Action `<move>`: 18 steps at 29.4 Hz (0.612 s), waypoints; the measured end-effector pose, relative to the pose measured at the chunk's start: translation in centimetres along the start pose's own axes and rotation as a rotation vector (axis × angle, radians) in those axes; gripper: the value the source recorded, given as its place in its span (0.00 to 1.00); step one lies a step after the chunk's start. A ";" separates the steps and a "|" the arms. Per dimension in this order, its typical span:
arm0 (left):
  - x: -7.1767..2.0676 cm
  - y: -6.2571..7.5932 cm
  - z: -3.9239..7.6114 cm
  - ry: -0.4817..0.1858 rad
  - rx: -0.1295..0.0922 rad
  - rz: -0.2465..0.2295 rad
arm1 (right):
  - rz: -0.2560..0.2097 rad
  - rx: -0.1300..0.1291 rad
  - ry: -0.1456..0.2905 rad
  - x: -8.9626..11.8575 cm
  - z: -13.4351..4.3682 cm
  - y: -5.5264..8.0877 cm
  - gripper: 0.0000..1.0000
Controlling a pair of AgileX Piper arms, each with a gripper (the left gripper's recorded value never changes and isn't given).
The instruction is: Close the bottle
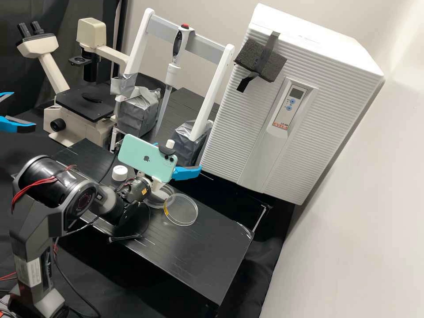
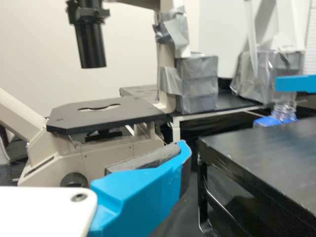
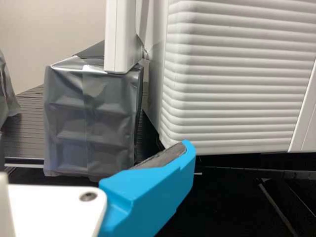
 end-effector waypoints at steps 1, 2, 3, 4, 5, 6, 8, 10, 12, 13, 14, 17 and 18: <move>-0.21 -0.1 0.0 -0.004 0.009 -0.008 | 0.000 0.000 0.000 0.0 0.0 0.0 1.00; -0.48 -0.1 0.0 -0.009 0.017 -0.017 | 0.000 0.000 0.000 0.0 0.0 0.0 1.00; -0.68 -0.1 -0.1 -0.010 0.029 -0.022 | 0.000 0.000 0.000 0.0 0.0 0.0 1.00; -0.87 -0.1 -0.1 -0.012 0.032 -0.028 | 0.000 0.000 0.000 0.0 0.0 0.0 1.00; -1.04 -0.2 -0.1 -0.013 0.032 -0.033 | 0.000 0.000 0.000 0.0 0.0 0.0 1.00; -1.17 -0.2 -0.2 -0.010 0.028 -0.036 | 0.000 0.000 0.000 0.0 0.0 0.0 1.00; -1.48 -0.2 -0.2 -0.006 0.015 -0.041 | 0.000 0.000 0.000 0.0 0.0 0.0 1.00; -1.56 -0.1 -0.2 -0.010 0.015 -0.043 | 0.000 0.000 0.000 0.0 0.0 0.0 1.00; -1.60 -0.2 -0.1 -0.015 0.012 -0.048 | 0.000 0.000 0.000 0.0 0.0 0.0 1.00; -1.63 -0.3 -0.1 -0.016 0.011 -0.051 | 0.000 0.000 0.000 0.0 0.0 0.0 1.00; -1.66 -0.3 -0.1 -0.016 0.010 -0.052 | 0.000 0.000 0.000 0.0 0.0 0.0 1.00; -1.61 -0.4 0.0 -0.023 0.004 -0.054 | 0.000 0.000 0.000 0.0 0.0 0.0 1.00; -1.57 -0.4 0.1 -0.026 0.000 -0.053 | 0.000 0.000 0.000 0.0 0.0 0.0 1.00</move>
